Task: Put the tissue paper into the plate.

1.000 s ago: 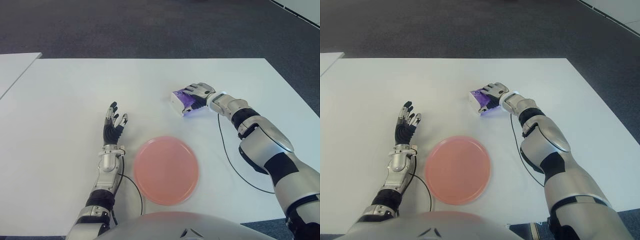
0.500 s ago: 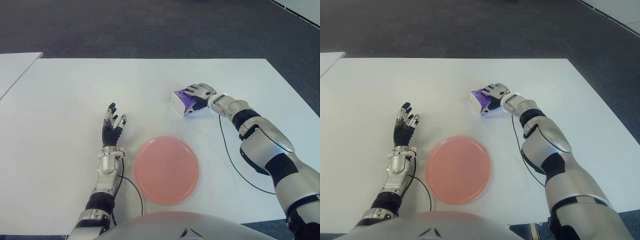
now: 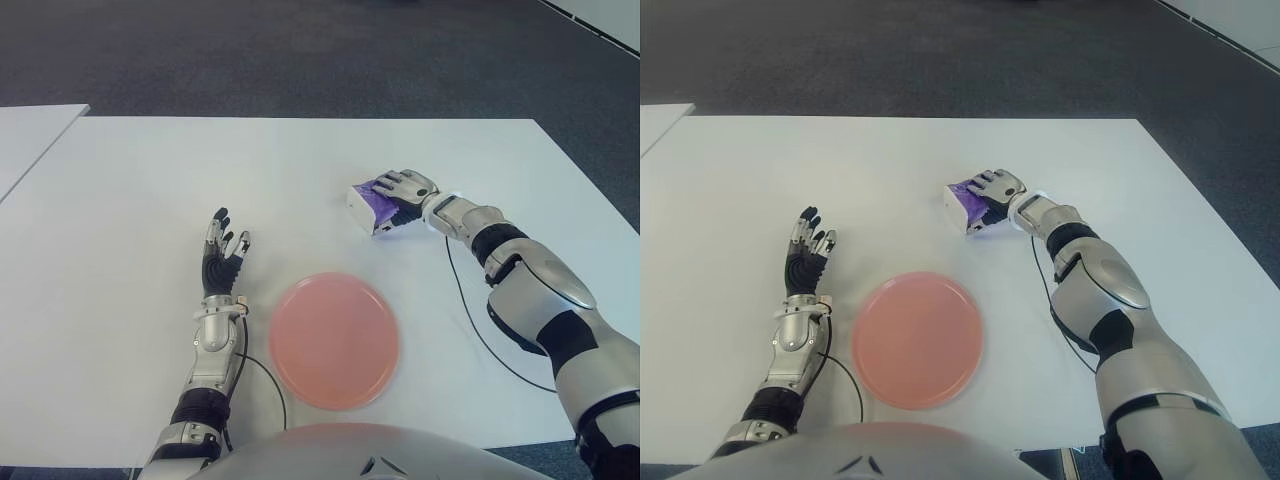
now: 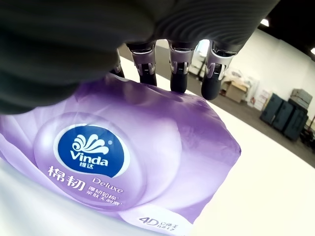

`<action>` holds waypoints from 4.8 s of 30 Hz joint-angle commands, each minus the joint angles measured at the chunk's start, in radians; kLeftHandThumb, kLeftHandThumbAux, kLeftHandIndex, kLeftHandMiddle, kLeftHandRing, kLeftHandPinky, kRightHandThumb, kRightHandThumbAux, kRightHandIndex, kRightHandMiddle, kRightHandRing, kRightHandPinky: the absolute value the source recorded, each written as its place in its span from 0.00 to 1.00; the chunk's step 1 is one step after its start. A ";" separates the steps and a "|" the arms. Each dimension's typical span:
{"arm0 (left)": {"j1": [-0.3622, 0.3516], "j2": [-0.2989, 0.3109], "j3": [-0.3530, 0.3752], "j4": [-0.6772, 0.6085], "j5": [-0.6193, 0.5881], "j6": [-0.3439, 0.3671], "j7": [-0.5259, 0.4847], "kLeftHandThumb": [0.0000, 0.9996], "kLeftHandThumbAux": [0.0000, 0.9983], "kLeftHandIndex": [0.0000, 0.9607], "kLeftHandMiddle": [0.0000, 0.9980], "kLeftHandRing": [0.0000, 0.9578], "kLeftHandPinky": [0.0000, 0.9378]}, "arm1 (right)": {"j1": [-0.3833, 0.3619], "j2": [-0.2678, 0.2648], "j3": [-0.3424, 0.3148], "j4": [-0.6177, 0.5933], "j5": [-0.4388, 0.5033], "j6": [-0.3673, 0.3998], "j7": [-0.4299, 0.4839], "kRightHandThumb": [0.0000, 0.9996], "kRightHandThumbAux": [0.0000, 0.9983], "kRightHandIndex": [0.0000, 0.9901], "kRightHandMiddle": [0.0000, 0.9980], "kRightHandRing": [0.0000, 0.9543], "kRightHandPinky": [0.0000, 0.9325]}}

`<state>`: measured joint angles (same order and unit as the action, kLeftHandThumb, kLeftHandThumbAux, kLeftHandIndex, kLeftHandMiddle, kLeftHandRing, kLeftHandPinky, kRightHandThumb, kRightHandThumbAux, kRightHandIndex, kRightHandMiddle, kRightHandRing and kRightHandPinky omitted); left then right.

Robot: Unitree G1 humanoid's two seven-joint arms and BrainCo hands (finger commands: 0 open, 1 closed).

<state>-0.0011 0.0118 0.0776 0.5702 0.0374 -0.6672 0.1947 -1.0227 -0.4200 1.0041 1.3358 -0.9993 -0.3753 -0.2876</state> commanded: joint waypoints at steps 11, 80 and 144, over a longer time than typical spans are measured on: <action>0.064 -0.005 0.014 0.060 -0.008 0.021 -0.014 0.25 0.60 0.07 0.05 0.01 0.02 | 0.211 0.104 0.038 0.042 -0.039 0.066 -0.012 0.46 0.27 0.00 0.00 0.00 0.00; 0.134 -0.005 0.011 -0.028 0.011 0.040 -0.017 0.22 0.60 0.06 0.05 0.01 0.01 | 0.357 0.224 -0.195 0.024 0.101 0.127 -0.687 0.85 0.68 0.39 0.53 0.88 0.91; 0.104 -0.001 0.009 0.013 0.007 0.060 -0.026 0.21 0.62 0.08 0.04 0.01 0.01 | 0.214 0.306 -0.424 -0.055 0.221 -0.053 -1.007 0.85 0.68 0.40 0.53 0.89 0.92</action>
<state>0.0550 0.0078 0.0950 0.5030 0.0241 -0.6139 0.1835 -0.7757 -0.1252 0.6047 1.2962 -0.8014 -0.4105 -1.2812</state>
